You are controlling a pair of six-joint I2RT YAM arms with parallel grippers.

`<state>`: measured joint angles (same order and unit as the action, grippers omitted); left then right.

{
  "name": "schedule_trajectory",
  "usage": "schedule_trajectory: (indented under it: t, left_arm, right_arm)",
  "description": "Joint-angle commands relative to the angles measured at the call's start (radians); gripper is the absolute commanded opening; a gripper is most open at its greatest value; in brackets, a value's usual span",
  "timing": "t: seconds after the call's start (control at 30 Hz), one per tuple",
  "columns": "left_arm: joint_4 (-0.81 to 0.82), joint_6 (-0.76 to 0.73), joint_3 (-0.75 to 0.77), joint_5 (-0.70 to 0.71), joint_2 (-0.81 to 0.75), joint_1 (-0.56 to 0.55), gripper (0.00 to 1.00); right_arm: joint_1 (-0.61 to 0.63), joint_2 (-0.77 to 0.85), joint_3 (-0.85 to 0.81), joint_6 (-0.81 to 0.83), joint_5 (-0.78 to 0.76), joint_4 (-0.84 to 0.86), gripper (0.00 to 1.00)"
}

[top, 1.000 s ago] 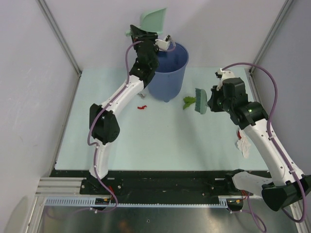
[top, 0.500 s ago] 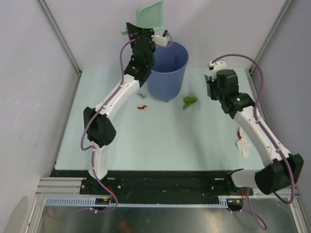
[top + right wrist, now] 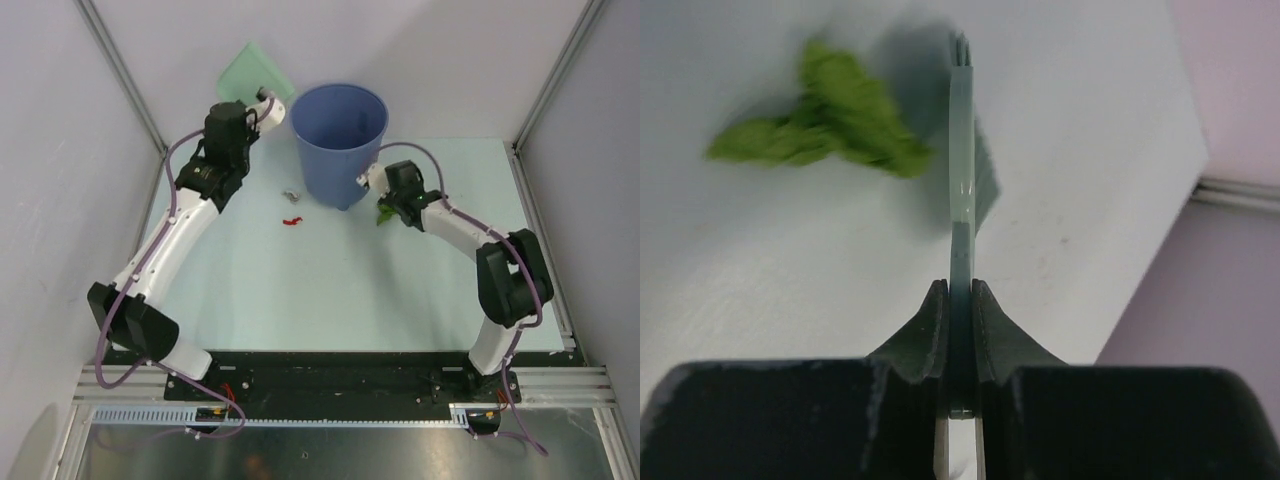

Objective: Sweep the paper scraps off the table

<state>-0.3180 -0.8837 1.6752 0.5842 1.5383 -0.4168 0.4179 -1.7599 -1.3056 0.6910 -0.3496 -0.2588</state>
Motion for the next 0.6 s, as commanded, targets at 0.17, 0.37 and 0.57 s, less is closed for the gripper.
schedule_trajectory:
  t: [0.17, 0.37, 0.57]
  left_arm:
    - [-0.142, 0.344, -0.259, -0.314, -0.139, 0.165, 0.00]
    - [-0.158, 0.359, -0.362, -0.369, -0.165, 0.230, 0.00]
    - [-0.161, 0.382, -0.411, -0.399, -0.191, 0.288, 0.00]
  right_arm:
    - [0.243, 0.171, 0.267, 0.084, 0.150, -0.077, 0.00]
    - [0.556, 0.281, 0.278, -0.008, 0.068, -0.252, 0.00]
    - [0.725, 0.349, 0.168, 0.014, -0.087, -0.202, 0.00]
